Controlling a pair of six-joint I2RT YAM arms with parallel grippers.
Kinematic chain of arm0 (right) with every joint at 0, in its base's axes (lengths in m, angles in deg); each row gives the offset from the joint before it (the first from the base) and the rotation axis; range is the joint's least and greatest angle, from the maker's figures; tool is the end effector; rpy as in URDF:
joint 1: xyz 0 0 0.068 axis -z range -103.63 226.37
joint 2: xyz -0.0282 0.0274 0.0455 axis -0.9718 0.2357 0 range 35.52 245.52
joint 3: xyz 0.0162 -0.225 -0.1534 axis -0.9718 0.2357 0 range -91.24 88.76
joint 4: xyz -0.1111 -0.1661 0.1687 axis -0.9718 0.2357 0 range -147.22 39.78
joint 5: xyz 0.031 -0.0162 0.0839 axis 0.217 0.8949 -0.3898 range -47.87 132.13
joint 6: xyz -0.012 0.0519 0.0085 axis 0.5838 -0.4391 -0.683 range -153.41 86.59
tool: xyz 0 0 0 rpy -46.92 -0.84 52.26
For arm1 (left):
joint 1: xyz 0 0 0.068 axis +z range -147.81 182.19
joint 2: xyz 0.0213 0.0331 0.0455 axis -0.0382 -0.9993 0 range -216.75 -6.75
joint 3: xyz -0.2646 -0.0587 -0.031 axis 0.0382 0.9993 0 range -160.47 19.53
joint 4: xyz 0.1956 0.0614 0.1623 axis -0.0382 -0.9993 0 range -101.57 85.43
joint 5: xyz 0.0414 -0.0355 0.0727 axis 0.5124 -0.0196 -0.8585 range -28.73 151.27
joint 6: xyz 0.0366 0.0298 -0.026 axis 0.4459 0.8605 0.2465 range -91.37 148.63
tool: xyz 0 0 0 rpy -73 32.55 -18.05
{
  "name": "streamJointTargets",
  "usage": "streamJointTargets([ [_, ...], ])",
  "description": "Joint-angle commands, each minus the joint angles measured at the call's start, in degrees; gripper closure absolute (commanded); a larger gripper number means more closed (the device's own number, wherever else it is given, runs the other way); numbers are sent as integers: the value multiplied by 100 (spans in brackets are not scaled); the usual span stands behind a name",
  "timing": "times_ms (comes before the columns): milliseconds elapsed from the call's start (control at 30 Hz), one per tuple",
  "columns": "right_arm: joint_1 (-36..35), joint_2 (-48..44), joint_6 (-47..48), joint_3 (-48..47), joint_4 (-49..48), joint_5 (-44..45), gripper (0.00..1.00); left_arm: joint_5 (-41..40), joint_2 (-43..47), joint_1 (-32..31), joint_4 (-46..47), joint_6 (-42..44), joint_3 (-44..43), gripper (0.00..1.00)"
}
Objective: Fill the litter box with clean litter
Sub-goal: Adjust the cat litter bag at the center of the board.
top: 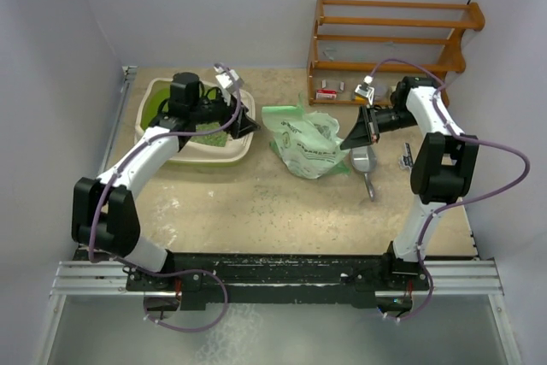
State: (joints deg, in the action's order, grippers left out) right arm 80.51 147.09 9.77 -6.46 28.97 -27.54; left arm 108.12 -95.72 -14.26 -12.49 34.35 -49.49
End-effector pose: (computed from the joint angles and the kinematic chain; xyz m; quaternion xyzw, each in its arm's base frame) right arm 0.3517 0.0080 0.2633 -0.2138 0.7899 0.5560 0.1457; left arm 0.3312 -0.1248 0.3043 0.3524 0.7319 -0.3833 0.4396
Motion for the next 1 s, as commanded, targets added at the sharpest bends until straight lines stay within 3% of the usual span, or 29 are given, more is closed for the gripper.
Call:
streamJointTargets([
  [0, -51, -238, 240, 209, 393, -29, 100, -17, 172, 129, 2729, -934, 499, 27],
  [133, -51, -256, 413, 345, 393, -35, 100, 280, -288, 53, 4377, -1750, 769, 26],
  [467, -45, -446, 356, 294, 402, 95, 100, 872, -1127, -174, 6162, -2539, 782, 23],
  [667, -37, -715, 231, 402, 290, 270, 100, 1224, -1038, -128, 6091, -2443, 885, 22],
  [800, -33, -751, 140, 346, 214, 322, 100, 1065, -616, 111, 5429, -1793, 1139, 22],
  [967, -29, -634, 123, 93, 261, 339, 100, 925, -351, 610, 5444, -1742, 1465, 21],
])
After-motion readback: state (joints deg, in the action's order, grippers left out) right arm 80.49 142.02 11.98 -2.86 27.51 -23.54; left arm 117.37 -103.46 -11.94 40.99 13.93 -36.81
